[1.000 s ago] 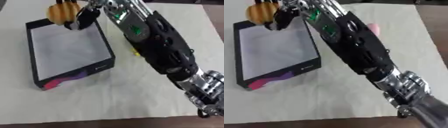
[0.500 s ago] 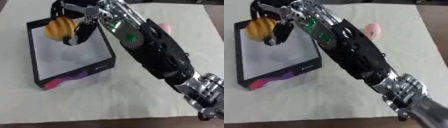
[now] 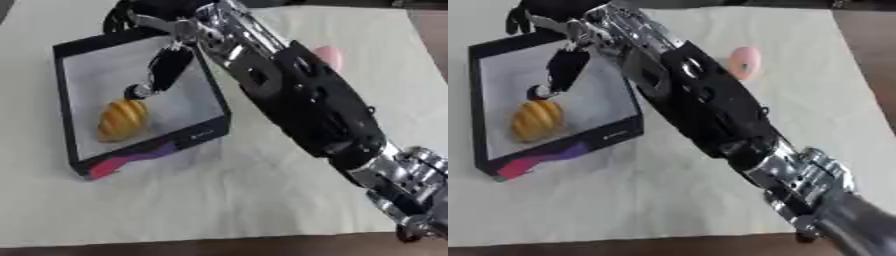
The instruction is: Pick up objects on the table and place them in the box.
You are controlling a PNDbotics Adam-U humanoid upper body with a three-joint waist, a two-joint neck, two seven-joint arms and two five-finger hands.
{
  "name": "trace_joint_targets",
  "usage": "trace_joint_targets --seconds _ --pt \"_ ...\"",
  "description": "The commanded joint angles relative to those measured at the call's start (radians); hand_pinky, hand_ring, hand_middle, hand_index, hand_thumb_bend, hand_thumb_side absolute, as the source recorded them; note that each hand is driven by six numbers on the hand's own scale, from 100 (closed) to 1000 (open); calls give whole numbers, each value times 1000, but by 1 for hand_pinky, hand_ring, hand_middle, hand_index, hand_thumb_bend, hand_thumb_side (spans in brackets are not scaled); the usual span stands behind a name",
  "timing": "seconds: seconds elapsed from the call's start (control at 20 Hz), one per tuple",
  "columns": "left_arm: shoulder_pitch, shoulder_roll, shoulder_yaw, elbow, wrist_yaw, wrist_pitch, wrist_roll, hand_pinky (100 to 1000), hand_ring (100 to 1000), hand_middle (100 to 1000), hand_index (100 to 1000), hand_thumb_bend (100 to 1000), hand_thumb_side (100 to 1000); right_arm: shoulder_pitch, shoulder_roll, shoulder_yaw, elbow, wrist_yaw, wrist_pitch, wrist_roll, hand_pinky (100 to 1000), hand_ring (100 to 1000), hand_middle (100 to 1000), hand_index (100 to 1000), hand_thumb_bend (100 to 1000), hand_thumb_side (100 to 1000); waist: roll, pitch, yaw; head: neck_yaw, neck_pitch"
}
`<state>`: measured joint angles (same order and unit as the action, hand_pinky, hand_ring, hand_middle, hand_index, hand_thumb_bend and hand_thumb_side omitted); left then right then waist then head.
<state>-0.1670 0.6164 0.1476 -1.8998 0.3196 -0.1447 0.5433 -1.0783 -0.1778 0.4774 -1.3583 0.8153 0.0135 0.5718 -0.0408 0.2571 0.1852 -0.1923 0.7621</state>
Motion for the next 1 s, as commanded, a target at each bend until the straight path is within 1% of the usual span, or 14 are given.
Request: trace_joint_targets --seconds 0.05,0.2,0.35,0.55,0.65,0.7,0.75,0.9,0.95,1.0 --pt "-6 25 13 -17 -2 -2 2 778 852 874 863 434 639 -13 1 -18 -5 4 -9 -4 838 854 809 878 567 380 -4 -29 0 -4 -12" --pt "-3 24 14 -17 -2 -2 4 778 852 873 863 433 639 -12 -12 -37 -33 -23 3 -24 832 847 801 874 548 368 -4 -29 -1 -5 -12" --pt "1 26 19 -17 -5 -3 8 778 852 873 863 434 635 -22 -63 -78 -107 -84 41 -57 826 833 785 866 525 349 -4 -31 -5 0 -3" --pt "11 27 25 -13 -9 -4 18 779 852 873 864 434 637 -48 -180 -167 -240 -235 133 -125 824 820 766 863 528 361 -5 -36 -16 14 5" --pt "18 29 28 -11 -11 -4 21 779 851 873 863 434 638 -50 -268 -212 -301 -340 178 -161 828 822 767 864 550 405 -6 -38 -24 23 7" --pt "21 31 29 -10 -12 -4 22 779 851 873 863 434 638 -46 -317 -228 -329 -389 199 -176 830 823 770 864 273 425 -6 -39 -28 26 8" --pt "23 33 30 -10 -13 -5 23 779 851 873 864 434 637 -36 -368 -241 -351 -427 219 -187 831 824 770 864 564 424 -7 -39 -32 31 8" --pt "29 38 34 -10 -16 -6 25 779 851 872 864 434 638 23 -531 -266 -403 -495 258 -209 833 826 774 864 576 452 -7 -37 -41 41 8" --pt "30 38 34 -10 -17 -6 26 779 851 872 863 434 639 54 -582 -269 -422 -506 264 -212 832 826 773 864 633 361 -7 -35 -43 45 8" --pt "30 39 35 -10 -17 -6 27 779 851 872 863 434 639 90 -634 -273 -445 -517 266 -212 833 826 776 865 591 483 -7 -34 -44 48 8"
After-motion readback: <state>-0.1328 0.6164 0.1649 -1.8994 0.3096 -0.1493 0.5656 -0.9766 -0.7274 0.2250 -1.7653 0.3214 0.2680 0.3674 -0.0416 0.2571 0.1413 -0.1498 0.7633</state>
